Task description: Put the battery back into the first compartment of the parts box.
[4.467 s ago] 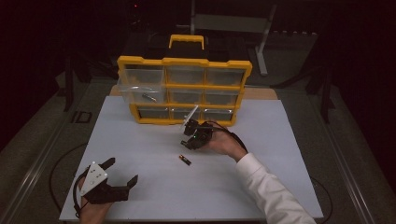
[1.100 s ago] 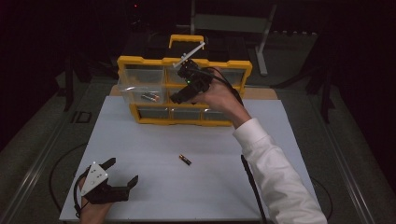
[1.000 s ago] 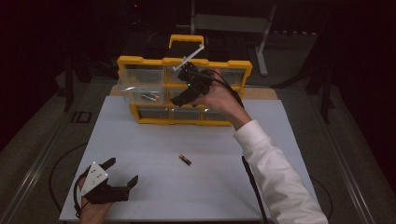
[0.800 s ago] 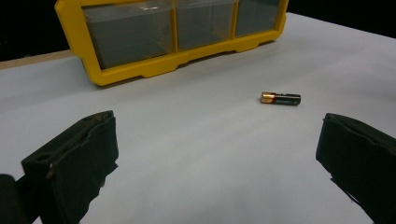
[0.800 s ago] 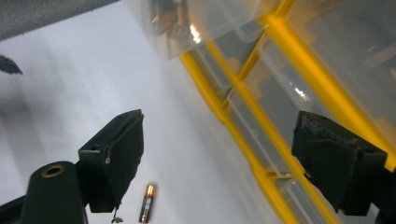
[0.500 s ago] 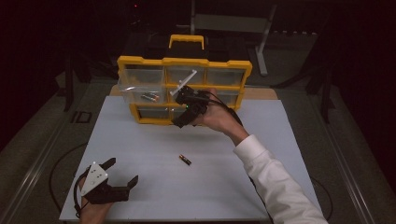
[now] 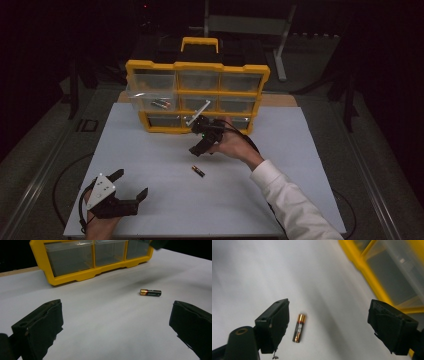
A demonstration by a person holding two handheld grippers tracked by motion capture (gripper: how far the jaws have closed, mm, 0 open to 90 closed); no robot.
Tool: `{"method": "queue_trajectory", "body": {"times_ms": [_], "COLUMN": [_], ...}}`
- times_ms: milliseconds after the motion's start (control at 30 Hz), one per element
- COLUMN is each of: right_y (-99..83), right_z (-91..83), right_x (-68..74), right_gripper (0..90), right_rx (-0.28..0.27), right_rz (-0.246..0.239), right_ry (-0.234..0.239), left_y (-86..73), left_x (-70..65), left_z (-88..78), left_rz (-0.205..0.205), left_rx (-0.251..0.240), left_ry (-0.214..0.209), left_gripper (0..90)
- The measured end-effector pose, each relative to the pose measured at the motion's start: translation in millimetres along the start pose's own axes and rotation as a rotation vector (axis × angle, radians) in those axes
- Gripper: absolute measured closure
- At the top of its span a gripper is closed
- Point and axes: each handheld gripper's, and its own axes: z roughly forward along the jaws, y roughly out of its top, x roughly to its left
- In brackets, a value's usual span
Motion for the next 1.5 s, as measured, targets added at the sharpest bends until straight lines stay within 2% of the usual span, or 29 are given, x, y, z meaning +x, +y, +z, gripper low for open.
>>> {"method": "queue_trajectory", "body": {"times_ms": [200, 400, 633, 800, 967, 1067, 1100, 1167, 1200, 1300, 1367, 1500], "right_y": [-13.8, -26.3, -35.7, -39.0, -39.0, -38.5, -38.7, -38.5, -38.5, -38.6, -37.8, -35.8], "right_z": [20.0, 38.4, 53.4, 61.7, 67.4, 70.3, 71.4, 72.7, 73.2, 72.9, 70.3, 60.6], "right_x": [6.3, 13.3, 20.4, 28.3, 32.5, 35.9, 35.8, 36.7, 36.5, 35.1, 35.1, 28.4], "right_gripper": [19.0, 24.6, 38.1, 49.8, 61.5, 68.3, 71.3, 75.1, 76.5, 76.7, 76.8, 76.8], "right_rx": [0.036, 0.069, 0.111, 0.150, 0.168, 0.185, 0.192, 0.194, 0.194, 0.194, 0.191, 0.150], "right_rz": [0.000, 0.008, 0.010, -0.032, -0.048, -0.035, -0.052, -0.048, -0.063, -0.075, -0.045, -0.050], "right_ry": [0.020, 0.043, 0.075, 0.080, 0.074, 0.077, 0.071, 0.070, 0.062, 0.050, 0.054, 0.060], "left_y": [0.2, 0.2, 0.1, 0.1, 0.2, 0.2, 0.2, 0.2, 0.2, 0.2, 0.2, 0.4], "left_x": [-0.7, -0.4, -0.4, -0.7, -0.6, -0.5, -0.5, -0.7, -0.7, -0.6, -0.7, -0.9], "left_z": [0.2, -0.1, -0.1, 0.1, -0.1, -0.1, 0.0, 0.1, 0.1, 0.0, 0.0, 0.4], "left_rz": [0.003, 0.003, 0.003, 0.003, 0.004, 0.004, 0.004, 0.005, 0.005, 0.005, 0.004, 0.006], "left_rx": [0.000, 0.000, 0.001, 0.003, 0.002, 0.003, 0.003, 0.002, 0.002, 0.003, 0.002, 0.002], "left_ry": [0.001, 0.002, 0.003, 0.003, 0.003, 0.003, 0.003, 0.003, 0.002, 0.002, 0.003, 0.002], "left_gripper": [0.0, 0.0, 0.0, 0.0, 0.0, 0.0, 0.0, 0.0, 0.0, 0.0, 0.0, 0.0]}}
